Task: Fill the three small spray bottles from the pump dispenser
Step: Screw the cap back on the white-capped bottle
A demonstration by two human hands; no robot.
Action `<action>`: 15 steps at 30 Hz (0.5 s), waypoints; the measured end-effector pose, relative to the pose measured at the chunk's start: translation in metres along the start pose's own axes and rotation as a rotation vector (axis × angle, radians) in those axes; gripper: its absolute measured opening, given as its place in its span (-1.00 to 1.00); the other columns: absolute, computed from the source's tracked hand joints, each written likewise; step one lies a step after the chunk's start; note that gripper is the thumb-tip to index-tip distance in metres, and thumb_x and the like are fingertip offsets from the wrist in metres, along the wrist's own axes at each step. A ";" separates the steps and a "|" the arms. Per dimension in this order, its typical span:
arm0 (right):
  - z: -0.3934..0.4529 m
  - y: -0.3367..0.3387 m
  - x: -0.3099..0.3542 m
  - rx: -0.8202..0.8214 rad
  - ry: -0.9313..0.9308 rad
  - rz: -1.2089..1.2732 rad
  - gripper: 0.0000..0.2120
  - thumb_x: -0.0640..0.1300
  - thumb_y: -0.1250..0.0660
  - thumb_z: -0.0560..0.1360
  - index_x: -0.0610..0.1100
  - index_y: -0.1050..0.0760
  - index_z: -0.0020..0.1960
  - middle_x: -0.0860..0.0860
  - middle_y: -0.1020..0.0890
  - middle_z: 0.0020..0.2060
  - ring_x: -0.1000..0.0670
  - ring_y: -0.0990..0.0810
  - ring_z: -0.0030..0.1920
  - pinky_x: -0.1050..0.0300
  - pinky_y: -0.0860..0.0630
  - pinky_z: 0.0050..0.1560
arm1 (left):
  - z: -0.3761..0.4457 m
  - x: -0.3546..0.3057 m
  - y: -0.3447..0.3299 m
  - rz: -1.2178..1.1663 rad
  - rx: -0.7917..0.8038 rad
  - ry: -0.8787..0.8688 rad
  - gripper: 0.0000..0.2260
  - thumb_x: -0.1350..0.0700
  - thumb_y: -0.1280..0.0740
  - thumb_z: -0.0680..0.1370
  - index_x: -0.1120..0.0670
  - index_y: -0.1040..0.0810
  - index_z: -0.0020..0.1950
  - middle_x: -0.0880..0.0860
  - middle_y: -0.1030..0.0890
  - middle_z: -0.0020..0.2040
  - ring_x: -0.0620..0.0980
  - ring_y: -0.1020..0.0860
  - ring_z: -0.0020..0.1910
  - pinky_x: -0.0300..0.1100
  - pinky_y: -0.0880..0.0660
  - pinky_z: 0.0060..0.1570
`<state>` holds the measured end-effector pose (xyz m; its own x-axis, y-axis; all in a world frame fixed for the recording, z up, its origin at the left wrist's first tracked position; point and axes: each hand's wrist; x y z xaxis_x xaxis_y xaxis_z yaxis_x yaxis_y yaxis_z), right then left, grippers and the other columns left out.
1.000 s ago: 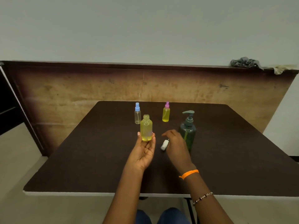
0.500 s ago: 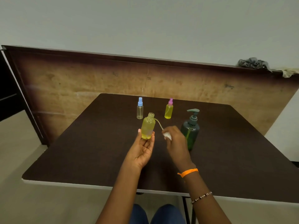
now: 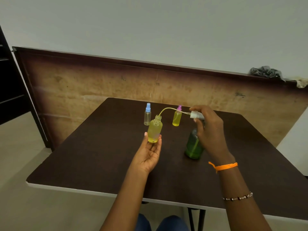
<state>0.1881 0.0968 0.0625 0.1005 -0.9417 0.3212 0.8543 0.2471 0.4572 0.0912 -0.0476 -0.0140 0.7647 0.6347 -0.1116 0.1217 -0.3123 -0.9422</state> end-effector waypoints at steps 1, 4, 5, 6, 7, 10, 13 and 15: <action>0.001 0.000 -0.002 0.000 0.013 -0.007 -0.66 -0.52 -0.28 0.38 -0.24 -0.50 0.08 -0.12 -0.59 -0.02 -0.12 -0.55 0.00 0.10 -0.46 0.00 | 0.000 0.000 -0.001 0.001 -0.004 0.001 -0.55 0.11 -0.37 0.49 0.28 -0.42 0.31 0.24 -0.55 0.20 0.12 -0.57 0.11 -0.06 -0.63 -0.19; 0.003 0.003 -0.005 0.007 0.055 -0.022 -0.65 -0.53 -0.28 0.37 -0.23 -0.51 0.08 -0.10 -0.59 -0.02 -0.08 -0.55 0.02 0.30 -0.40 0.04 | -0.001 0.001 -0.002 0.006 -0.012 0.001 -0.55 0.11 -0.37 0.49 0.29 -0.42 0.31 0.24 -0.56 0.20 0.12 -0.57 0.09 -0.06 -0.63 -0.19; 0.005 0.005 -0.005 0.028 0.066 -0.028 -0.64 -0.54 -0.29 0.36 -0.22 -0.51 0.07 -0.08 -0.59 -0.01 -0.07 -0.54 0.03 0.37 -0.36 0.06 | -0.001 0.001 -0.002 0.005 -0.014 0.002 -0.55 0.11 -0.37 0.49 0.28 -0.42 0.31 0.25 -0.56 0.19 0.12 -0.57 0.09 -0.06 -0.63 -0.19; 0.007 0.006 -0.006 0.059 0.076 -0.035 -0.63 -0.54 -0.29 0.35 -0.21 -0.52 0.06 -0.06 -0.59 -0.01 -0.07 -0.54 0.04 0.43 -0.32 0.07 | -0.001 0.002 -0.002 0.007 -0.014 0.002 -0.55 0.11 -0.37 0.49 0.28 -0.43 0.31 0.25 -0.56 0.19 0.12 -0.57 0.09 -0.06 -0.63 -0.18; 0.010 0.007 -0.007 0.099 0.089 -0.041 -0.62 -0.55 -0.30 0.34 -0.20 -0.52 0.04 -0.04 -0.59 -0.01 -0.08 -0.53 0.04 0.46 -0.29 0.07 | -0.002 0.003 -0.003 0.012 -0.013 0.001 -0.56 0.11 -0.37 0.49 0.28 -0.43 0.31 0.25 -0.56 0.18 0.12 -0.57 0.09 -0.06 -0.62 -0.17; 0.024 0.011 -0.008 0.283 0.133 -0.050 -0.63 -0.53 -0.31 0.34 -0.17 -0.54 0.02 0.00 -0.60 -0.02 -0.09 -0.51 0.02 0.47 -0.27 0.03 | -0.003 0.006 -0.006 0.051 -0.010 -0.002 -0.58 0.11 -0.35 0.50 0.28 -0.44 0.29 0.24 -0.59 0.10 0.10 -0.58 0.06 -0.05 -0.60 -0.13; 0.048 0.014 -0.002 0.496 0.086 0.084 -0.69 -0.45 -0.34 0.38 -0.15 -0.54 0.04 0.09 -0.58 -0.06 0.03 -0.51 -0.03 0.30 -0.39 -0.07 | -0.005 0.011 -0.012 0.087 0.012 0.008 -0.59 0.11 -0.34 0.51 0.27 -0.44 0.30 0.24 -0.59 0.08 0.09 -0.58 0.04 -0.07 -0.59 -0.12; 0.066 0.014 0.001 0.602 0.002 0.173 -0.72 -0.40 -0.37 0.40 -0.10 -0.54 0.01 0.16 -0.57 -0.08 0.06 -0.54 -0.03 0.22 -0.48 -0.07 | -0.007 0.014 -0.017 0.106 0.037 0.023 -0.59 0.11 -0.35 0.51 0.25 -0.44 0.31 0.23 -0.58 0.14 0.09 -0.59 0.05 -0.07 -0.60 -0.12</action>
<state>0.1669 0.1147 0.1236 0.2137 -0.8766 0.4311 0.3882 0.4811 0.7860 0.1043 -0.0380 0.0029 0.7865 0.5830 -0.2039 0.0164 -0.3497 -0.9367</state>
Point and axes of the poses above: each hand's wrist, its own z-axis towards the middle knuckle, its own y-axis out of the back of the hand, x = y × z
